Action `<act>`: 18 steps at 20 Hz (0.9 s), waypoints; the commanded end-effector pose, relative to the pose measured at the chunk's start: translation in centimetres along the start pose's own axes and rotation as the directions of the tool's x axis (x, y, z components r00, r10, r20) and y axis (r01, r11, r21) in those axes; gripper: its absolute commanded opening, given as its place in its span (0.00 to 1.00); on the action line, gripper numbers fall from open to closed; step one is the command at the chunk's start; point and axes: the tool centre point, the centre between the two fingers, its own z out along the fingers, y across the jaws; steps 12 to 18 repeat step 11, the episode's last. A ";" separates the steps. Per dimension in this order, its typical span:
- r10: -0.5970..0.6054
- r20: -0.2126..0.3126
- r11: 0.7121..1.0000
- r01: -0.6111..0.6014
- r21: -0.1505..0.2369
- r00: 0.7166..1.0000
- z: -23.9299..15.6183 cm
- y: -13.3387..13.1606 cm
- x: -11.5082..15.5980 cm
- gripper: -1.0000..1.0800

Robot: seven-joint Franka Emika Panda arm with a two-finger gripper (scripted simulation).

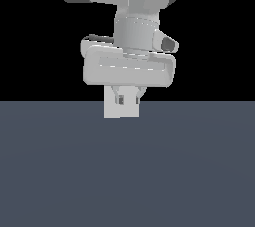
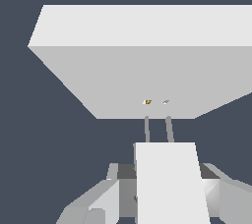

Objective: Plug the charger into the wall socket.

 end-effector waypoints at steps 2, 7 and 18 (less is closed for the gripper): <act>0.000 0.000 1.000 0.000 0.000 1.000 0.5 0.0 1.3 0.00; -0.001 0.000 1.000 0.001 0.000 1.000 0.9 0.0 2.3 0.00; 0.000 0.000 1.000 0.000 0.001 1.000 1.0 0.0 2.5 0.00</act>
